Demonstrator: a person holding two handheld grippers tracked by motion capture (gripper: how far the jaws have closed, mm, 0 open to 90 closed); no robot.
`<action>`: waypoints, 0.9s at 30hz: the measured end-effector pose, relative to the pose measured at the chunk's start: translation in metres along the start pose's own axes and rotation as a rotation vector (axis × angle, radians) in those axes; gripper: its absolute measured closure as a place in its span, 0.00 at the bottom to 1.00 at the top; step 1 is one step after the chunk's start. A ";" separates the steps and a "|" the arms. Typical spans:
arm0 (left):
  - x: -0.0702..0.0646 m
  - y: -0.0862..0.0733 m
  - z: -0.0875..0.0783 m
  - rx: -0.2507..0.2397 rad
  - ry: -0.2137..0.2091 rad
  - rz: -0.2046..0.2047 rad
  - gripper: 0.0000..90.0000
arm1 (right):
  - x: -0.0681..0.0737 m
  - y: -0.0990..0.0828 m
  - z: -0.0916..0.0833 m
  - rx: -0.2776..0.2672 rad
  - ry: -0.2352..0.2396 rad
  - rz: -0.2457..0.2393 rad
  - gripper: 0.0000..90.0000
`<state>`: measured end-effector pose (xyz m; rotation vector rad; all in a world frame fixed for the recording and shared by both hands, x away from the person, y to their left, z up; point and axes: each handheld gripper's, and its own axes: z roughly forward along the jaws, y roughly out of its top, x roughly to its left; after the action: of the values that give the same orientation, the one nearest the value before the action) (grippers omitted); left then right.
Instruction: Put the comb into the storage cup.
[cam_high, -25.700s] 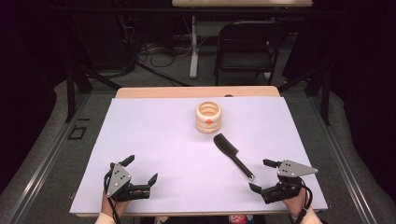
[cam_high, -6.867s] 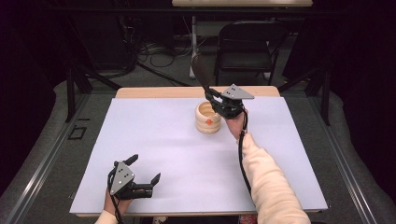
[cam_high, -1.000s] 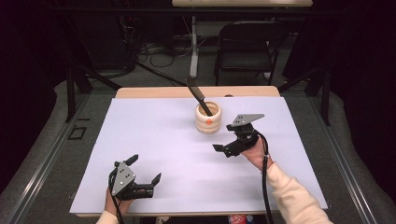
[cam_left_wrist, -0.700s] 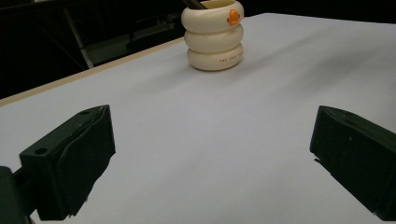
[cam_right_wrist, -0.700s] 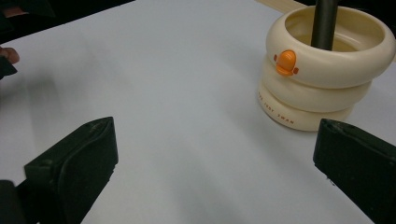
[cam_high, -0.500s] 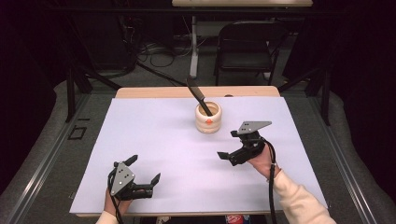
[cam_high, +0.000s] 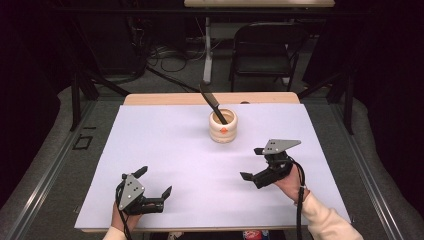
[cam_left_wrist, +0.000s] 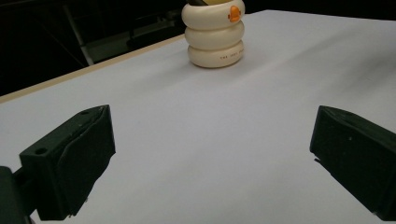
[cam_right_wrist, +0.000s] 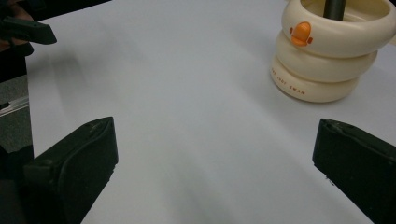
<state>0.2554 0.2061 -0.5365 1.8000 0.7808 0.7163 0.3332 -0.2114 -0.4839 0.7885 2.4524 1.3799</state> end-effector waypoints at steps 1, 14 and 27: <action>0.000 0.000 0.000 0.000 -0.001 -0.001 0.00 | 0.001 -0.001 -0.001 0.001 -0.004 -0.002 0.00; 0.000 0.000 0.000 0.001 -0.004 0.002 0.00 | 0.008 -0.019 -0.015 -0.014 -0.040 -0.008 0.00; -0.001 0.000 0.000 0.000 0.001 0.003 0.00 | 0.016 -0.033 -0.025 -0.012 -0.067 -0.041 0.00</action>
<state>0.2546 0.2060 -0.5369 1.8016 0.7792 0.7185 0.2979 -0.2341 -0.4976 0.7644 2.3942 1.3308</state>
